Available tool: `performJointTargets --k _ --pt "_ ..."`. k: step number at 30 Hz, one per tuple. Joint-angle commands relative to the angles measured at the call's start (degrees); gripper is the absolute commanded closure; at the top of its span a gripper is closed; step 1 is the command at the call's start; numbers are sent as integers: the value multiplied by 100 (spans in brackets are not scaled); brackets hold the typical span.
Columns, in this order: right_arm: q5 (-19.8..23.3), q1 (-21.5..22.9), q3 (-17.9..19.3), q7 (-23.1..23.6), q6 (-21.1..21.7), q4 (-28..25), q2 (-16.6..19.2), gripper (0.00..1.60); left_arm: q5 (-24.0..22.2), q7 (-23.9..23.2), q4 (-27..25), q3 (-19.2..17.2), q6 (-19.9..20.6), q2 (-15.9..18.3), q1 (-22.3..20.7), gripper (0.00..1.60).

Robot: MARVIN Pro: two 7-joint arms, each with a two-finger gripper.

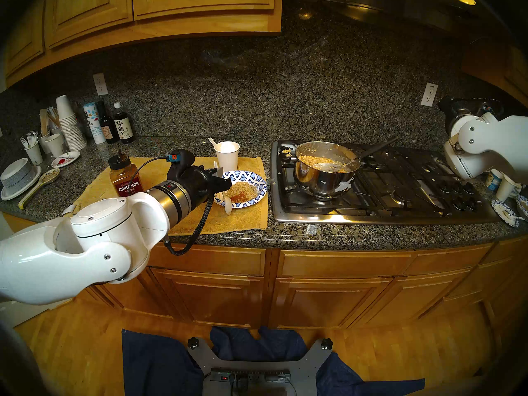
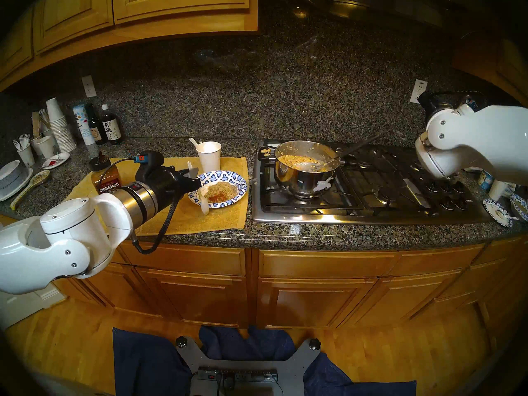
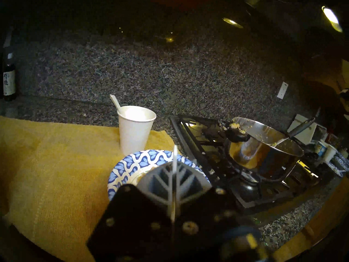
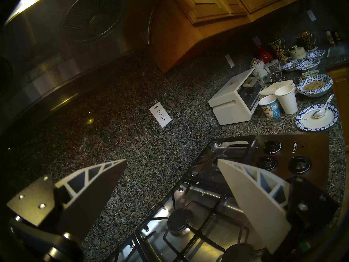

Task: Scoop oatmeal into bowl and add cinnamon

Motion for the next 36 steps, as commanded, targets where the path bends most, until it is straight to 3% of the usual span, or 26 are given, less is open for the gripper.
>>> performJointTargets --k 1,9,18,29,36 --pt "-131 160 136 -367 1 54 -33 0 362 -66 -208 -214 -233 -209 -255 160" --pt "-141 160 140 -381 1 54 -31 0 245 -110 -421 -448 -394 26 -329 160" --pt "-180 157 152 -427 1 51 -21 0 1044 -233 -421 -290 -66 293 -291 160" --pt "-202 154 155 -426 1 50 -9 0 2316 -406 -14 46 454 -289 -293 160" --pt "-226 152 161 -448 1 48 -1 0 2728 -479 533 253 430 -812 -270 160"
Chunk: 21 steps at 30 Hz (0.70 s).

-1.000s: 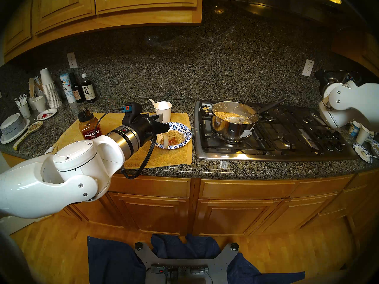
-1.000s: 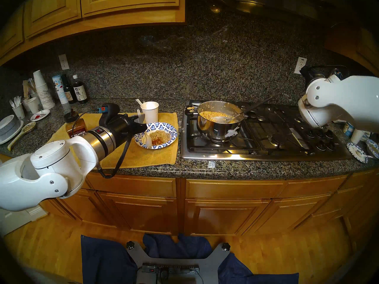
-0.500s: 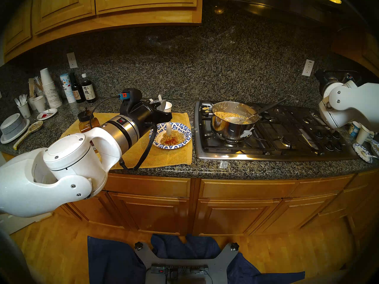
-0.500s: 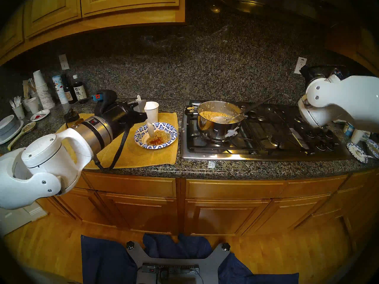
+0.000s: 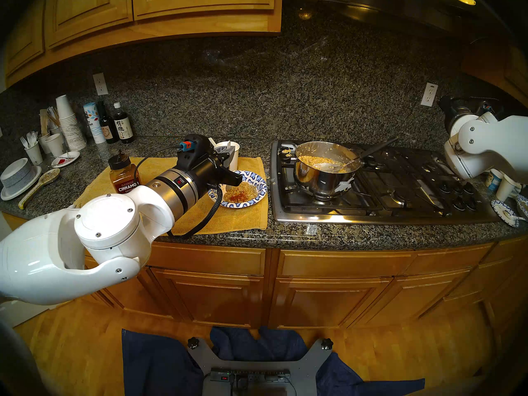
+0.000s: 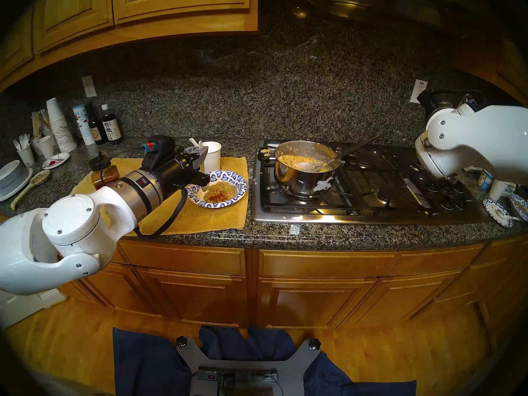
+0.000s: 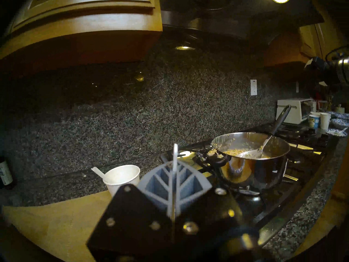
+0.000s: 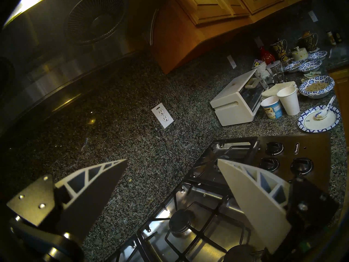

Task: Scoop oatmeal into bowl and add cinnamon

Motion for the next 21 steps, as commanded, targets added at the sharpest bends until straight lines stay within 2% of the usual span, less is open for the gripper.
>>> performJointTargets --k 1,10,21 --pt "-148 153 143 -448 1 51 -8 0 436 -52 434 62 -154 -643 -122 160" --pt "-167 152 147 -459 1 49 1 0 725 -145 1215 282 -452 -1195 -91 160" --pt "-213 148 159 -490 1 46 21 0 899 -139 1623 384 -716 -1583 -80 160"
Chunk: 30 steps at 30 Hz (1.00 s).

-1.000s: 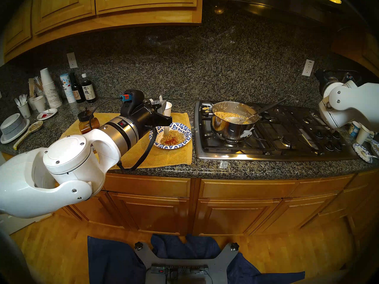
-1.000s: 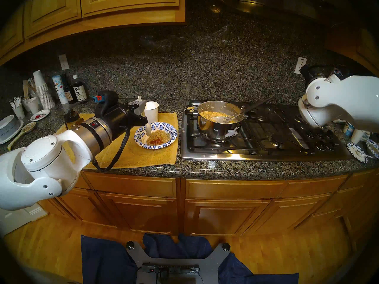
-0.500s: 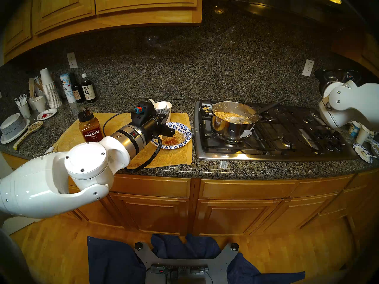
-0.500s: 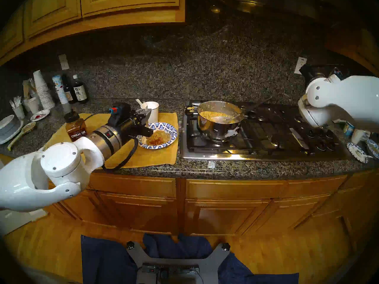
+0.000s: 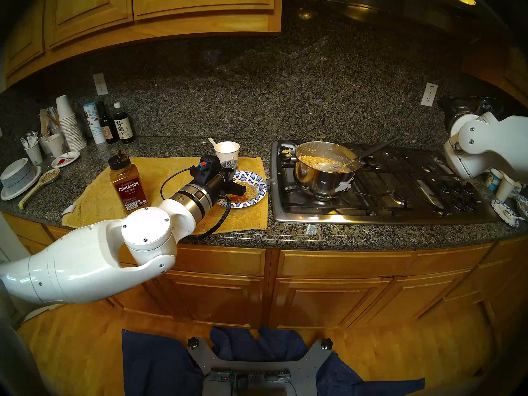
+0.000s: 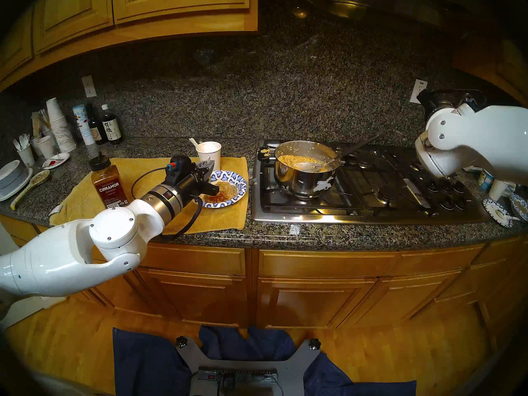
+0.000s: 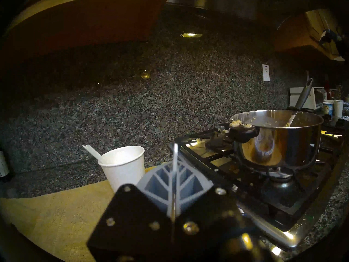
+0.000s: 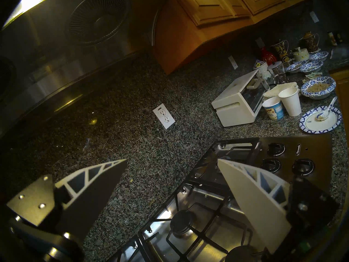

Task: Scoop oatmeal into bowl and add cinnamon

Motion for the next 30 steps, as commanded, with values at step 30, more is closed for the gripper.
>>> performJointTargets --k 30 --pt "-298 136 183 -576 1 37 79 0 561 390 -11 151 1116 -624 -331 98"
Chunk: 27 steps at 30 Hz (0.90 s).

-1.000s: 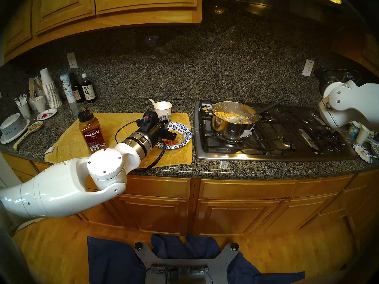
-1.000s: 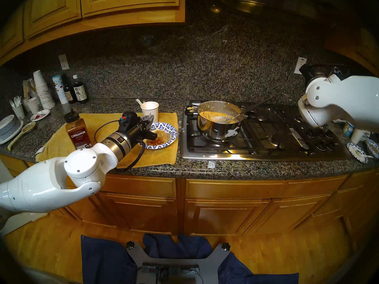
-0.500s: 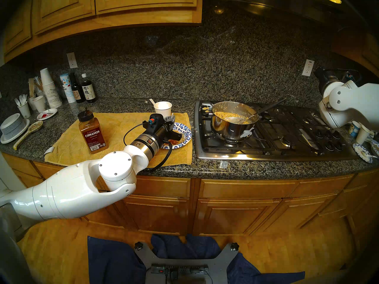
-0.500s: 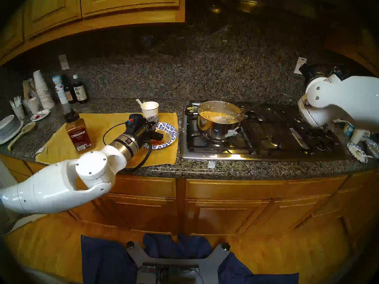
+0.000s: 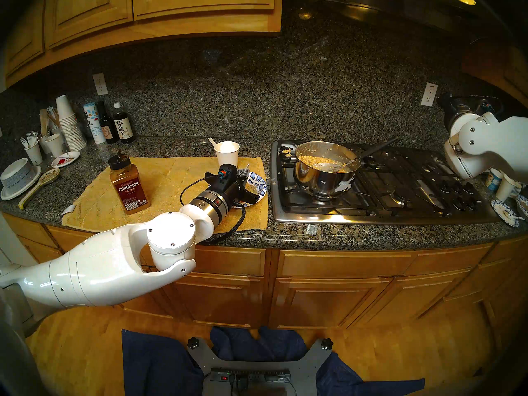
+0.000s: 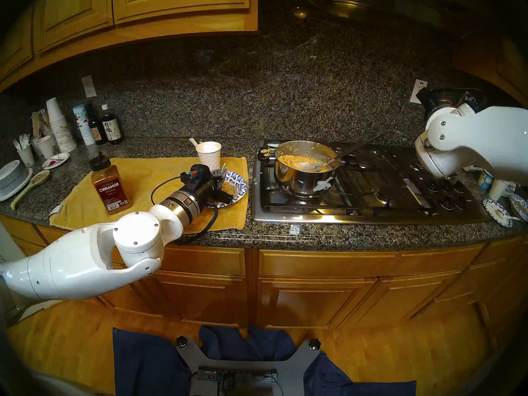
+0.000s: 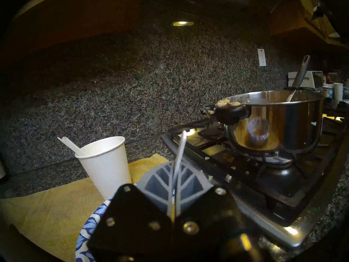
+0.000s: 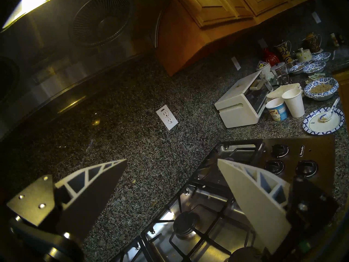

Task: Scoop oatmeal into bowl and add cinnamon

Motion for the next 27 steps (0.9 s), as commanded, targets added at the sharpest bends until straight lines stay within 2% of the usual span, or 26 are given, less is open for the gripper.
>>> performJointTargets --k 1,3,4,15,23,26,27 --pt "-165 137 150 -575 1 42 18 0 78 100 -149 -105 197 -46 -205 87" --pt "-170 136 150 -573 1 42 22 0 73 118 -160 -109 251 -57 -209 16" --pt "-173 136 151 -572 1 42 25 0 71 128 -165 -111 277 -63 -210 0" --pt "-188 136 149 -547 1 41 45 0 7 220 -269 -178 453 -131 -217 0" --pt "-130 140 120 -421 1 49 43 0 -86 237 -754 -364 453 105 -262 0" --pt "-88 139 99 -329 1 54 39 0 -283 270 -1135 -612 356 231 -312 0" --pt "-77 137 93 -301 1 56 38 0 -324 255 -1101 -680 269 167 -351 0"
